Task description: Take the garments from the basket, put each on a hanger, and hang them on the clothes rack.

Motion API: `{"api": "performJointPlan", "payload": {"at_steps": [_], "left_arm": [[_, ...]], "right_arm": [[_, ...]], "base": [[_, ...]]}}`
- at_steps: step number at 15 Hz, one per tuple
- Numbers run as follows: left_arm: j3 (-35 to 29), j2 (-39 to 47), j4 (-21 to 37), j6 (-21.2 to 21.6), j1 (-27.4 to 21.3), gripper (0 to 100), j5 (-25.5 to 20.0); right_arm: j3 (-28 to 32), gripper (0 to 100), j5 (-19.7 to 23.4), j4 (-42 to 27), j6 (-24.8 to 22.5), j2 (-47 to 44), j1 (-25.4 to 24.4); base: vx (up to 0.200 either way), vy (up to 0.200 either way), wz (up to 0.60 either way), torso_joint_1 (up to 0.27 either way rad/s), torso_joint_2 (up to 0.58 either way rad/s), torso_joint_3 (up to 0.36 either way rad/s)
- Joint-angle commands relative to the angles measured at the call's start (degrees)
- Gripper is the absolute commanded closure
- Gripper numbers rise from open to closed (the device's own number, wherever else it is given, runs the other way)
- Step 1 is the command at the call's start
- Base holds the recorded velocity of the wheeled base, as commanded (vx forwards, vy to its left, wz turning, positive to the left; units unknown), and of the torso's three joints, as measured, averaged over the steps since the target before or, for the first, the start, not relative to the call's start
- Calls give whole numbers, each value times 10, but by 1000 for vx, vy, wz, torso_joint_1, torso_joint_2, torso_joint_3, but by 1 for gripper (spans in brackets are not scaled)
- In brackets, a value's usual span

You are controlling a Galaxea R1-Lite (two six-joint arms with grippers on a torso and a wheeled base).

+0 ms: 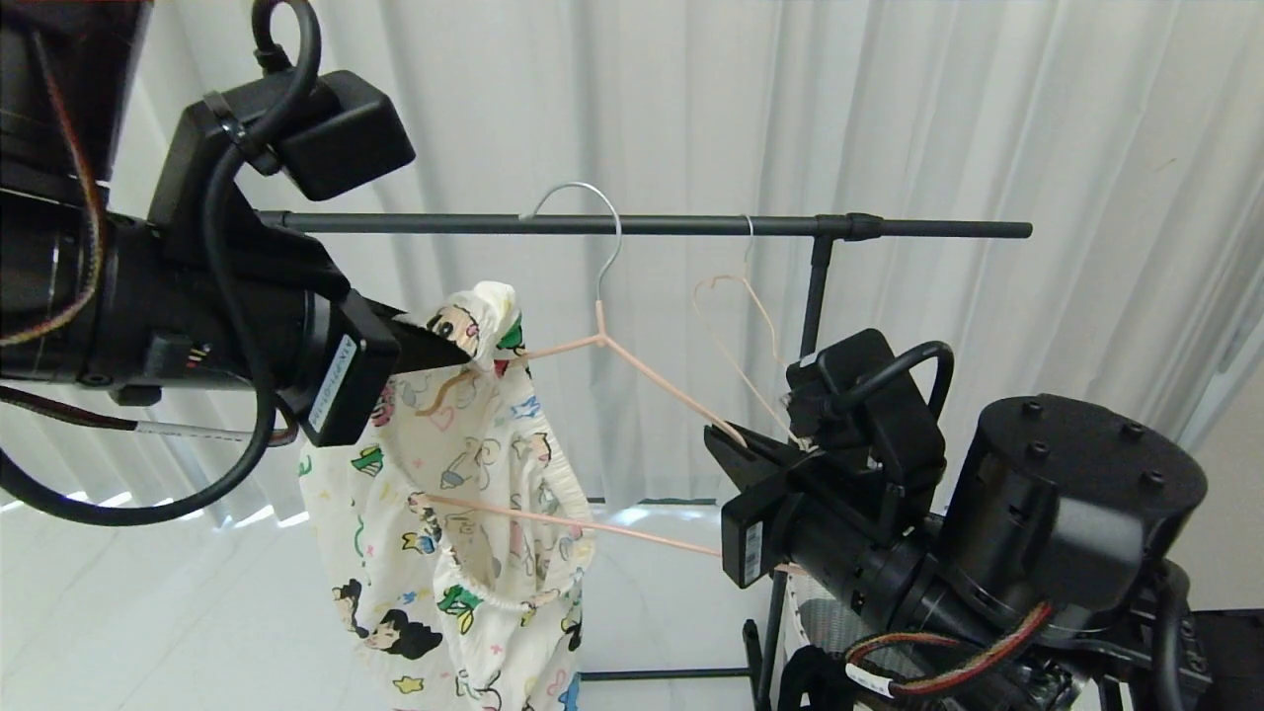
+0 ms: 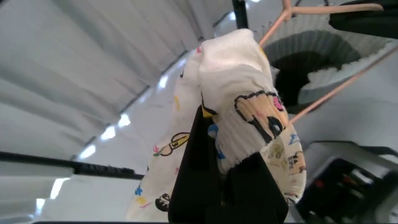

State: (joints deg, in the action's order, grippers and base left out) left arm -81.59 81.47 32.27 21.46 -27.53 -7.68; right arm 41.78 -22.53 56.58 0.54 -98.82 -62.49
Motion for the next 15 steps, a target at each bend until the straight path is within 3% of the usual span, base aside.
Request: {"api": "performJointPlan", "payload": {"at_steps": [1,5,7,10,15], "left_arm": [[-58,27,33,-33,33,100,-17],[-113,77,33,-38,41,100,-17],[-112,80,32,-48,4,100,-15],[-120,78,32,-104,-50,100,-1],[-120,77,32,-78,-56,100,58]], "right_arm": [[-5,100,1,0,0,12,-2],[-5,100,2,0,-12,20,-11],[-3,100,-1,0,-12,11,-11],[-2,100,-2,15,-12,-10,-10],[1,100,-28,36,-10,-33,-5]], "base": [[0,0,0,0,0,0],[0,0,0,0,0,0],[0,0,0,0,0,0],[0,0,0,0,0,0],[0,0,0,0,0,0]]}}
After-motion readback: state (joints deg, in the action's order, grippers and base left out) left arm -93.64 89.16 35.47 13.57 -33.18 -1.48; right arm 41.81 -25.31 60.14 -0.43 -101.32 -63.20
